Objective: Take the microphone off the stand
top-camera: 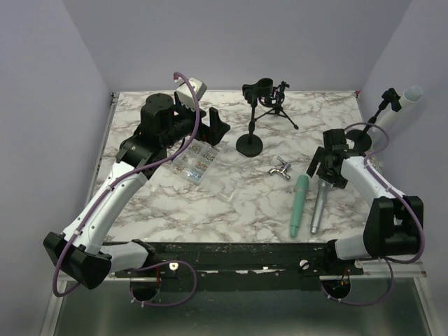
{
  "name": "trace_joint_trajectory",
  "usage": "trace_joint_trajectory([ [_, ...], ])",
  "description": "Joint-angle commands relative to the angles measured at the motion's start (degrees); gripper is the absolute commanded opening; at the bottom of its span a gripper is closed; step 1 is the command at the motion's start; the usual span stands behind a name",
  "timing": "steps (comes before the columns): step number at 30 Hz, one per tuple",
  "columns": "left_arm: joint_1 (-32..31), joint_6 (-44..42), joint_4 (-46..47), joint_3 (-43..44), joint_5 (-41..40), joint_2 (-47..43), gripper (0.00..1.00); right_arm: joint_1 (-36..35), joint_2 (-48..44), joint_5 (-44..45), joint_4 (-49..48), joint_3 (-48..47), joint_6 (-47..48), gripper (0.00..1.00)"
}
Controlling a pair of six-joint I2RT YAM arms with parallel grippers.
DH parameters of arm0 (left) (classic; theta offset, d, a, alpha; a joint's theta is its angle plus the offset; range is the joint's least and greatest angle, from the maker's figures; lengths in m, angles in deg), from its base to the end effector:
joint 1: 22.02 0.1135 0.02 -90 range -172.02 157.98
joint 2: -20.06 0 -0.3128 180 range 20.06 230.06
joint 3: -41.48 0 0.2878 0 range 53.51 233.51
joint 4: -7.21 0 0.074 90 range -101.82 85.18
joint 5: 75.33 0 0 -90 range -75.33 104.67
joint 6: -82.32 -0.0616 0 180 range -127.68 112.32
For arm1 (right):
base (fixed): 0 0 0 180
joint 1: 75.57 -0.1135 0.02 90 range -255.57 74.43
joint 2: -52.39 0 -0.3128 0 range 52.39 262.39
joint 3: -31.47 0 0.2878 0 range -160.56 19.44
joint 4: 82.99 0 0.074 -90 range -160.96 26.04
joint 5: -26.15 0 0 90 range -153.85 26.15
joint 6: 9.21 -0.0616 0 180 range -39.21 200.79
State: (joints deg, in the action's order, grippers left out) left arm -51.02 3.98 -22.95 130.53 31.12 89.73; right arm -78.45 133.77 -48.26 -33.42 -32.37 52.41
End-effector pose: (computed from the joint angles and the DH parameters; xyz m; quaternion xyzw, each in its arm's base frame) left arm 0.2658 -0.1673 0.4774 0.2051 0.7400 -0.3226 0.5534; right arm 0.2999 -0.0015 0.2132 0.2406 0.9412 -0.0750 0.2251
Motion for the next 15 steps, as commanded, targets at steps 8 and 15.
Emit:
trace_joint_trajectory([
  [8,-0.19,-0.71,0.38,-0.20,-1.85,-0.87,0.99,0.46,-4.94,-2.94,0.64,-7.95,2.08,0.99],
  [15,-0.09,-0.68,0.88,-0.72,-2.86,-1.48,0.99,0.41,-6.85,-29.13,-13.07,-8.71,-8.25,1.00],
])
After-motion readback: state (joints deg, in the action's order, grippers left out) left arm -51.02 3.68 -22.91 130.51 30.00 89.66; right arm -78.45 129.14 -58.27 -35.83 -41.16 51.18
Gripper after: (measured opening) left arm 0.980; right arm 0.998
